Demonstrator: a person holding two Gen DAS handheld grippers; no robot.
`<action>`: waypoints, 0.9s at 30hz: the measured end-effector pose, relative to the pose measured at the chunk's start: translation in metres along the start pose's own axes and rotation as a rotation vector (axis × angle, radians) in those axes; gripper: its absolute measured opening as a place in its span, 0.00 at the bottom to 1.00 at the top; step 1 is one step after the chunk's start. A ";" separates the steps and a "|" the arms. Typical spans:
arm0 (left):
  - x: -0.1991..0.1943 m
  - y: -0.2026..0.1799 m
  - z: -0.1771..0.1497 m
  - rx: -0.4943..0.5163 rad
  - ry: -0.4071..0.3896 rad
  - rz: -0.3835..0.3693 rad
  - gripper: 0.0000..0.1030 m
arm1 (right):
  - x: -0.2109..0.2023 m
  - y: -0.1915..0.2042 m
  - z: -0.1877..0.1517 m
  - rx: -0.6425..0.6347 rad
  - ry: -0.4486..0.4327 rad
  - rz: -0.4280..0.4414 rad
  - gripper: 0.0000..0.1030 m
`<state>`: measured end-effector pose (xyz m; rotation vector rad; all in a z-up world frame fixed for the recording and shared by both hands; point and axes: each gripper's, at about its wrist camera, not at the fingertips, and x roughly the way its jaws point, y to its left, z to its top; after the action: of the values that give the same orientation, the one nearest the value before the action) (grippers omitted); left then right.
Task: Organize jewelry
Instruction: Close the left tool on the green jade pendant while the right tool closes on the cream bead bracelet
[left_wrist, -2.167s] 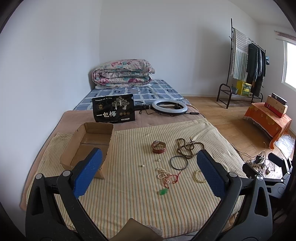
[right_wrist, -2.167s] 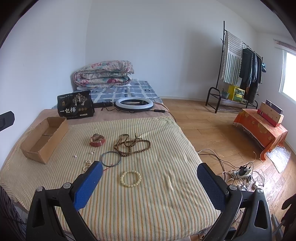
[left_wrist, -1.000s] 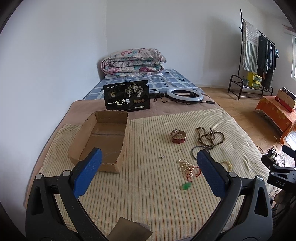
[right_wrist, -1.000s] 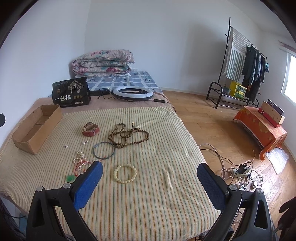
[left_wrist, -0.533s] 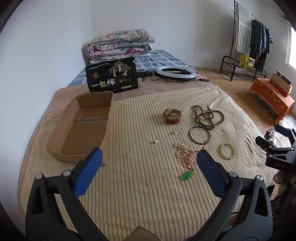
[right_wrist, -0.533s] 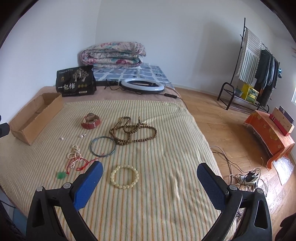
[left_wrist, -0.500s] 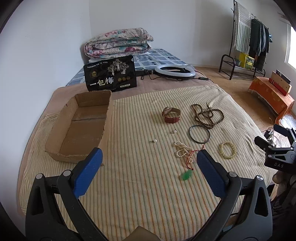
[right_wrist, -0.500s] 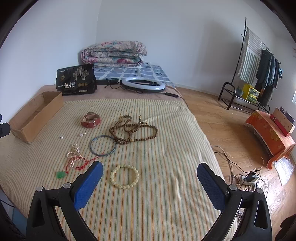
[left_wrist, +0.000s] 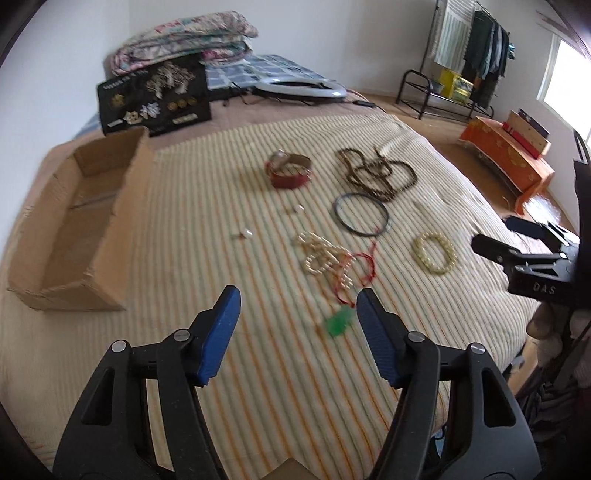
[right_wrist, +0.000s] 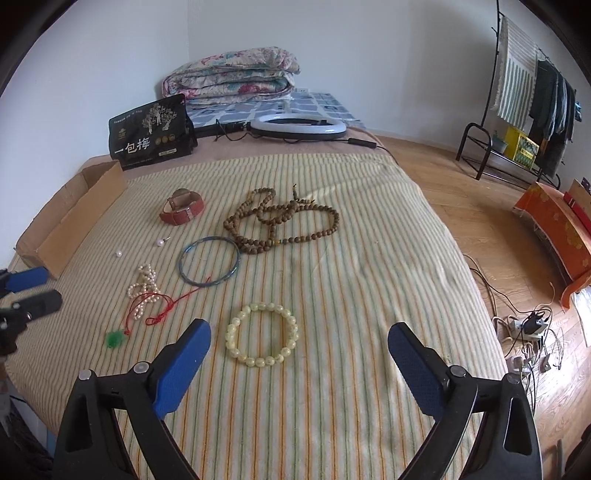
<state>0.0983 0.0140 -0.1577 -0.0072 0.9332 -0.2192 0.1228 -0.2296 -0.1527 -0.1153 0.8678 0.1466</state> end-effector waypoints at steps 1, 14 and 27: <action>0.004 -0.003 -0.002 0.008 0.015 -0.011 0.63 | 0.002 0.001 0.000 -0.002 0.008 0.005 0.94; 0.040 -0.014 -0.010 0.055 0.096 -0.096 0.41 | 0.034 -0.005 0.000 0.032 0.093 0.037 0.83; 0.062 -0.021 -0.011 0.092 0.117 -0.120 0.28 | 0.070 -0.009 0.001 0.075 0.189 0.030 0.60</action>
<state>0.1215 -0.0172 -0.2114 0.0354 1.0398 -0.3771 0.1696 -0.2326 -0.2050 -0.0461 1.0625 0.1320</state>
